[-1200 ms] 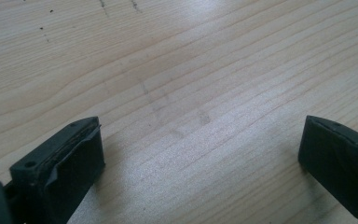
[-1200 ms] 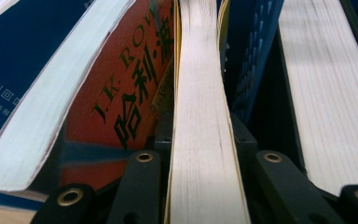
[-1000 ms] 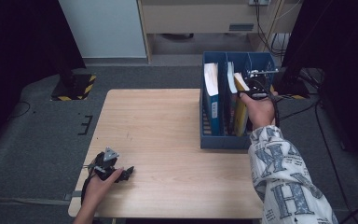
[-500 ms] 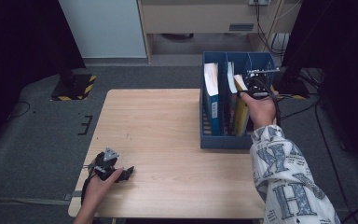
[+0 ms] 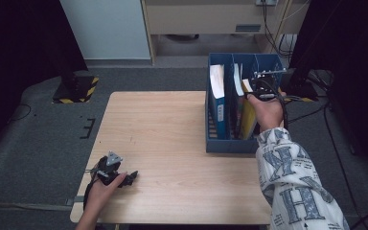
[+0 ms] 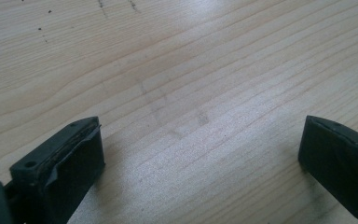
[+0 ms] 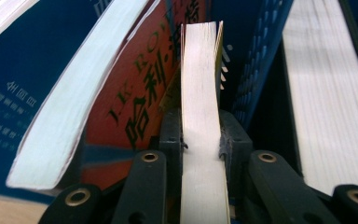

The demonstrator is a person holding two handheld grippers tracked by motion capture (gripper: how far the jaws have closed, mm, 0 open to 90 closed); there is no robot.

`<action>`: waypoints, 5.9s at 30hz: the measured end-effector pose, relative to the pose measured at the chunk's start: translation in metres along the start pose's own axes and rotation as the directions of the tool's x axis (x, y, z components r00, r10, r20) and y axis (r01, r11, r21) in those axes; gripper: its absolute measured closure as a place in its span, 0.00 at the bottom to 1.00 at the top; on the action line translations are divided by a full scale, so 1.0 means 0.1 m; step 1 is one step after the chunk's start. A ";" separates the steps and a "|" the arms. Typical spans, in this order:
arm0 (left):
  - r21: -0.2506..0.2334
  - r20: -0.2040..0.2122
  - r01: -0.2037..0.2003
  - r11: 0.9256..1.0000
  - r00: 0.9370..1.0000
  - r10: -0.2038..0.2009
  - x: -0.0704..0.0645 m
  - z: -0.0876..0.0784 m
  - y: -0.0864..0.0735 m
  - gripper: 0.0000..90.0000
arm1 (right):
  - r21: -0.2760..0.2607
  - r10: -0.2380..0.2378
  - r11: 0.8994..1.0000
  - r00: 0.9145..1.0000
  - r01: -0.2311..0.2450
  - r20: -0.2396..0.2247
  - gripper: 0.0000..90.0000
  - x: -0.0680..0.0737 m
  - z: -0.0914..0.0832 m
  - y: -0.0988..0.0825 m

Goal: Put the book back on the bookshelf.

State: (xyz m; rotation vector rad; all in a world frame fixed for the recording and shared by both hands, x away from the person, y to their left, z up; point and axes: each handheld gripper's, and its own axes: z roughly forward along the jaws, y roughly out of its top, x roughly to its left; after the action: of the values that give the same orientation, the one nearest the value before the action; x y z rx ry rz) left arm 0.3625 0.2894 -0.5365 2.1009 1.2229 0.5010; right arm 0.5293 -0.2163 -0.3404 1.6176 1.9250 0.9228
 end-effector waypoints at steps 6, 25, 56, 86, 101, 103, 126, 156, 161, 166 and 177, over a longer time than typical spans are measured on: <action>0.004 0.000 -0.008 1.000 1.000 0.008 0.00 0.00 0.00 0.00 | -0.045 0.013 0.999 1.000 -0.012 0.011 0.83 -0.01 0.02 0.07; -0.003 0.008 -0.005 1.000 1.000 0.005 0.00 0.01 0.00 0.00 | -0.067 0.054 0.996 0.998 -0.053 0.020 0.75 0.02 0.25 0.20; -0.004 0.009 -0.004 1.000 1.000 0.005 -0.01 0.01 0.01 0.00 | -0.103 0.051 0.994 0.995 -0.042 0.087 0.84 -0.01 0.21 0.04; 0.002 0.010 -0.009 1.000 1.000 0.009 -0.01 0.01 0.01 0.00 | -0.093 0.028 0.995 1.000 -0.026 0.014 0.74 0.03 0.23 0.09; -0.001 0.009 -0.006 1.000 1.000 0.006 -0.02 0.01 0.01 0.00 | -0.124 0.049 0.991 0.997 -0.056 -0.059 0.64 -0.01 0.00 0.09; -0.001 0.009 -0.006 1.000 1.000 0.006 -0.02 0.01 0.01 0.00 | -0.127 0.049 0.990 0.997 -0.056 -0.063 0.63 -0.01 -0.01 0.09; -0.005 0.005 -0.003 1.000 1.000 0.003 -0.03 0.02 0.01 0.00 | -0.165 0.062 0.983 0.991 -0.081 -0.114 0.40 -0.03 -0.29 0.04; -0.003 0.004 -0.003 1.000 1.000 0.003 -0.03 0.02 0.02 0.00 | -0.200 -0.087 0.978 0.988 0.060 -0.128 0.05 0.25 -0.49 -0.02; -0.003 0.005 0.001 1.000 1.000 -0.001 -0.03 0.02 0.02 0.00 | -0.202 -0.112 0.976 0.986 0.085 -0.125 0.05 0.26 -0.52 -0.06; -0.003 0.005 0.000 1.000 1.000 0.000 -0.03 0.02 0.02 0.00 | -0.201 -0.117 0.975 0.986 0.092 -0.116 0.05 0.25 -0.55 -0.08; -0.001 0.007 -0.004 1.000 1.000 0.004 -0.03 0.02 0.02 0.00 | -0.207 -0.140 0.972 0.982 0.113 -0.123 0.05 0.24 -0.64 -0.19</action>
State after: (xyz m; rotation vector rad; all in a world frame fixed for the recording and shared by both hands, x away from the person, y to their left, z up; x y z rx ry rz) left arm 0.3635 0.2855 -0.5368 2.1028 1.2148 0.4950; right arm 0.4660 -0.2071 -0.3095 1.3318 1.9308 1.1590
